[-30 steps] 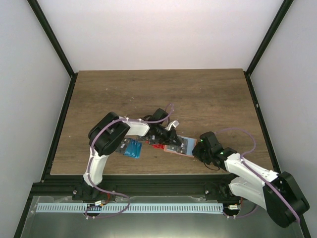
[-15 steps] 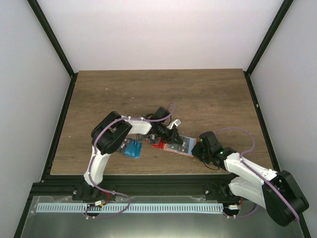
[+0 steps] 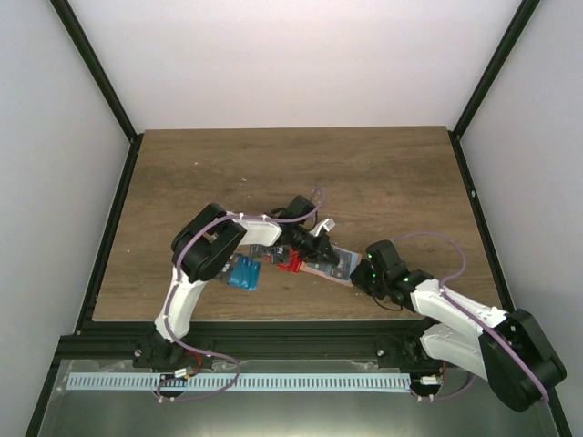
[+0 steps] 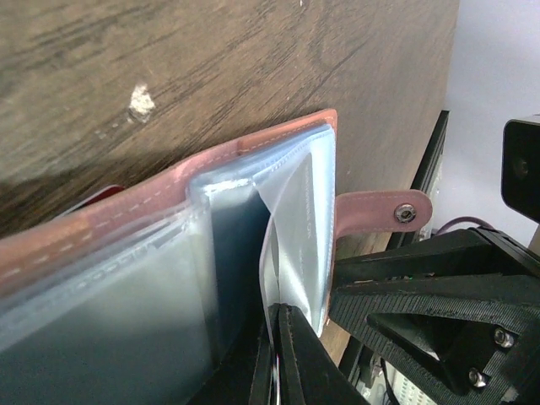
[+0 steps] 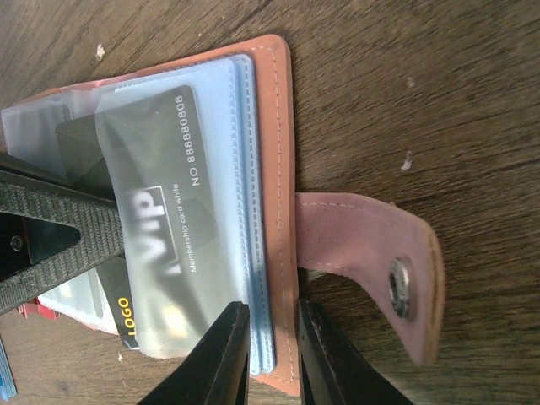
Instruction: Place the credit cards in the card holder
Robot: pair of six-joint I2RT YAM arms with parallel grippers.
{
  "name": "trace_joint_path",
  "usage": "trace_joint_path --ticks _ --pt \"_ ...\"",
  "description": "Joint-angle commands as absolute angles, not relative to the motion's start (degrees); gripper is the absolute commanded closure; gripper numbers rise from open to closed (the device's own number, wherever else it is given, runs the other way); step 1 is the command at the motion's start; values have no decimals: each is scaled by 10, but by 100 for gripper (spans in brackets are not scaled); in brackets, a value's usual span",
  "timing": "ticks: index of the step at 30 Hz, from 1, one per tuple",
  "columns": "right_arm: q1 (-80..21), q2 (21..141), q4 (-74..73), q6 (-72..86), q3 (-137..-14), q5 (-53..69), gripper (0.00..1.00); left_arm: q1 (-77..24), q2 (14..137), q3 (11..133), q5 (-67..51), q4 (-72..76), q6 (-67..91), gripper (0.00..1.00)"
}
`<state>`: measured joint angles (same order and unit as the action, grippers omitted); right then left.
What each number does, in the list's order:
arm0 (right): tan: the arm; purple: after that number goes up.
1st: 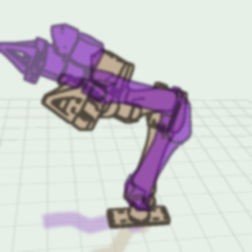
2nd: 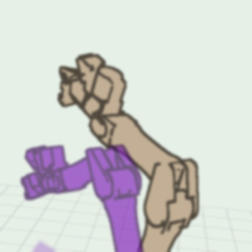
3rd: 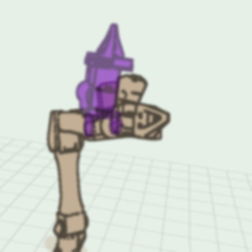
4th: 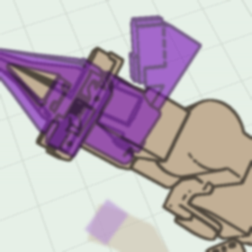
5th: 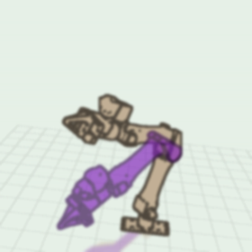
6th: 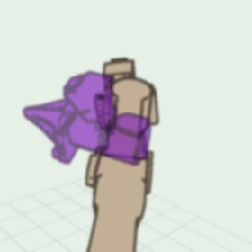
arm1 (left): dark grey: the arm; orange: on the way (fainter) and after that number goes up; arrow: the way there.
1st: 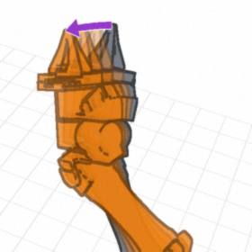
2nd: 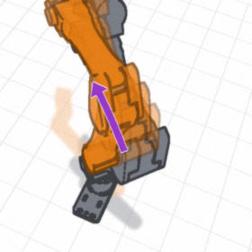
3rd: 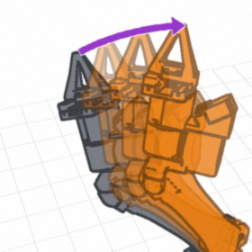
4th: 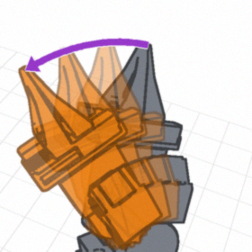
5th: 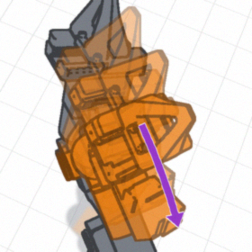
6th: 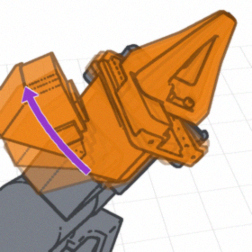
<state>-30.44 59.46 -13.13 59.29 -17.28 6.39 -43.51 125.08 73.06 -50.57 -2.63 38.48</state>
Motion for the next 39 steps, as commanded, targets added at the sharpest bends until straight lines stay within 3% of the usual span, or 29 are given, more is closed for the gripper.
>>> trace_joint_path --ticks 1,7,18,22,39 --pt "-302 609 -163 582 -164 69 81 -448 1283 737 -478 -60 375 96" --pt "-301 581 -180 573 -168 64 74 -451 1298 759 -480 -79 360 96" --pt "-301 494 -265 570 -199 19 41 -457 1324 808 -486 -110 337 92" --pt "-301 464 -291 570 -210 6 36 -459 1317 807 -480 -111 335 88" --pt "-301 366 -317 541 -246 6 32 -458 1182 764 -387 -176 275 45"
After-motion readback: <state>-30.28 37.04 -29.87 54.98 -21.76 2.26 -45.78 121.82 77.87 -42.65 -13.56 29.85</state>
